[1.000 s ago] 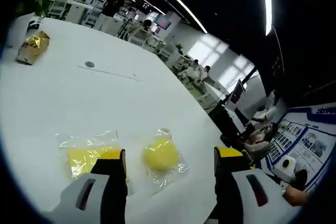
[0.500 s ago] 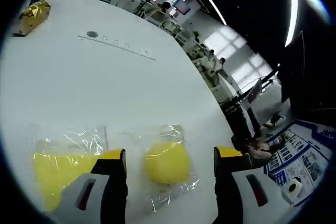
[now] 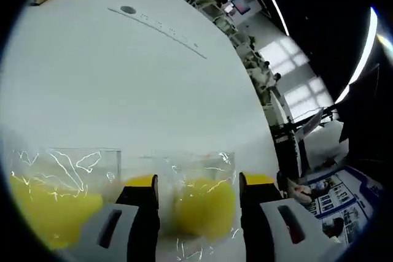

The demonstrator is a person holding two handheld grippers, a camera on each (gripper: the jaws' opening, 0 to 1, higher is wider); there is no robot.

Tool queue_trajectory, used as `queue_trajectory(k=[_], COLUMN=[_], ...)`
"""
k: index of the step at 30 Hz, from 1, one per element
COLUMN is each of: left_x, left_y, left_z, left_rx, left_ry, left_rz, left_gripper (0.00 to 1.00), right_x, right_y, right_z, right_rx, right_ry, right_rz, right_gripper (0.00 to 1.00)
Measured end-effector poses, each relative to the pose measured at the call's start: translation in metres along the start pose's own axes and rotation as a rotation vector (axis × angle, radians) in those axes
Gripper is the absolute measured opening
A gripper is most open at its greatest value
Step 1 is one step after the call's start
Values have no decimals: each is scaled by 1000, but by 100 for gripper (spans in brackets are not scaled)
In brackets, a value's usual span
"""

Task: Compare the silicone blocks by pressing each to a similar depth, holding the contact briefly, and releasing to observe deformation and rebound differences across the visible hardness samples.

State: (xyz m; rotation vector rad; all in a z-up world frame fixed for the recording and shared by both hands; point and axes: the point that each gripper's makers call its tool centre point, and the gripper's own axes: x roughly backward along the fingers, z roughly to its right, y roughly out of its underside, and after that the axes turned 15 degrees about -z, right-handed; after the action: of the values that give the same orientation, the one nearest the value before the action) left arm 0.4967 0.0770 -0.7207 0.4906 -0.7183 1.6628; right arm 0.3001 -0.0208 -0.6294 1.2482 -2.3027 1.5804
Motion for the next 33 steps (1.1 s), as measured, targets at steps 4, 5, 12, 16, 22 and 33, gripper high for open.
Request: queue_trajectory(k=[4, 5, 12, 16, 22, 33], left_x=[-5, -6, -10, -13, -15, -9], left_y=[-4, -4, 2, 1, -2, -5], left_z=[-1, -4, -10, -9, -3, 19], left_rx=[66, 113, 63, 48, -52, -144], left_ry=[32, 26, -13, -14, -6, 50], left_rz=[-1, -1, -38, -46, -35, -24], left_gripper=[39, 35, 16, 11, 2, 0], right_x=[-1, -2, -5, -5, -6, -3], right_y=[0, 1, 3, 3, 3, -1], right_z=[2, 3, 4, 5, 7, 8], right_rx=[-5, -10, -18, -25, -18, -11], right_ry=[1, 2, -2, -3, 4, 7], right_rz=[-2, -2, -11, -11, -15, -2], right_gripper=[64, 64, 62, 61, 60, 60])
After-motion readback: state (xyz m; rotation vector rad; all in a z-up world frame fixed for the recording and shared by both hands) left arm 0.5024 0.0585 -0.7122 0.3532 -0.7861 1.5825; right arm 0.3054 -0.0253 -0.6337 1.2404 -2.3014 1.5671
